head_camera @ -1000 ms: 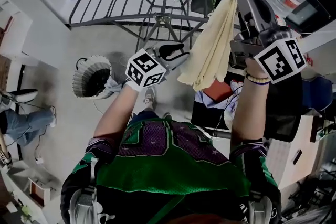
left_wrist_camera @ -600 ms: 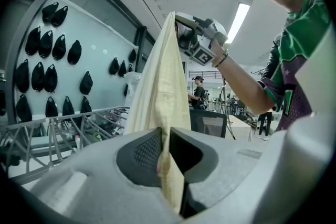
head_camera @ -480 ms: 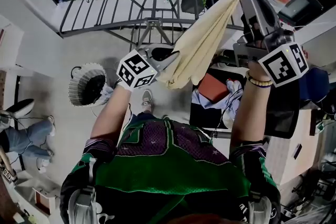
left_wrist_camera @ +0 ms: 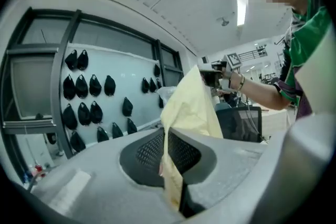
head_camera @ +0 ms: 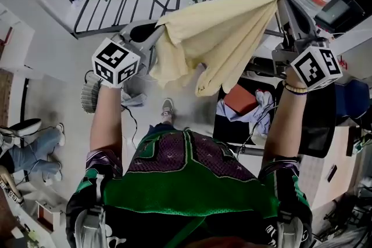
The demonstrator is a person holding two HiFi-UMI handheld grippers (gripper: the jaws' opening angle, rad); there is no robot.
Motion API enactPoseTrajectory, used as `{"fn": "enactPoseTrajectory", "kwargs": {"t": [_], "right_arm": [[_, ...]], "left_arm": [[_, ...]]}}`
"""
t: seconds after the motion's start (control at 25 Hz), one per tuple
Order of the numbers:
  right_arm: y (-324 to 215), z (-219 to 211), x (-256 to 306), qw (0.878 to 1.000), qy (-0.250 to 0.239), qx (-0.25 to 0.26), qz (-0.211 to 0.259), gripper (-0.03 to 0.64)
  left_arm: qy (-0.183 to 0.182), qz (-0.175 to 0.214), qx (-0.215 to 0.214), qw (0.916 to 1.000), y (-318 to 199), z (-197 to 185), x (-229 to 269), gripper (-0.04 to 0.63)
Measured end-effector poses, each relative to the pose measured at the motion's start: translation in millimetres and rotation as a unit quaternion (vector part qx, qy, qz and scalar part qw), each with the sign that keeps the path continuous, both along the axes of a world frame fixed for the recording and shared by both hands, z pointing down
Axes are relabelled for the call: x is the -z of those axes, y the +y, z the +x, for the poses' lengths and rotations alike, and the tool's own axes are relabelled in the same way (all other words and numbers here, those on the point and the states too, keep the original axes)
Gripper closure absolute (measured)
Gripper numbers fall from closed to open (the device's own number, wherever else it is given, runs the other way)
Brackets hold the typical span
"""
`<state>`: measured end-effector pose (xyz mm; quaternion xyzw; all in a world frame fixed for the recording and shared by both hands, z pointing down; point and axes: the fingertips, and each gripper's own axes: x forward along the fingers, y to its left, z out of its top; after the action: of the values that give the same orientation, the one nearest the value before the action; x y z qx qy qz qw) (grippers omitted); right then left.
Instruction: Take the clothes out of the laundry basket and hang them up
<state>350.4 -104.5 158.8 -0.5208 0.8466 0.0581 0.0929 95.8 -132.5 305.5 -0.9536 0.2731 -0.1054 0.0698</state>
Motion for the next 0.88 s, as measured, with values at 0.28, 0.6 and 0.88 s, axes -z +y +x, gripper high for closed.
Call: {"fn": "enactPoseTrajectory", "kwargs": {"t": [0.28,0.6,0.88], "right_arm": [[2.1,27.0,-20.6,0.999,0.018,-0.025,-0.023,0.617],[-2.7,37.1,-40.5,0.999,-0.008,-0.038,-0.036,0.617],[-29.7,18.2,-30.1,0.999,0.000,-0.046,-0.014,0.617]], "left_arm": [[0.051,0.081,0.054,0.9940,-11.9,-22.7,107.3,0.573],[0.049,0.111,0.088,0.9887,-24.6,-22.7,152.7,0.574],[-0.018,0.143,0.108,0.9837,-46.3,-46.7,138.1,0.573]]}}
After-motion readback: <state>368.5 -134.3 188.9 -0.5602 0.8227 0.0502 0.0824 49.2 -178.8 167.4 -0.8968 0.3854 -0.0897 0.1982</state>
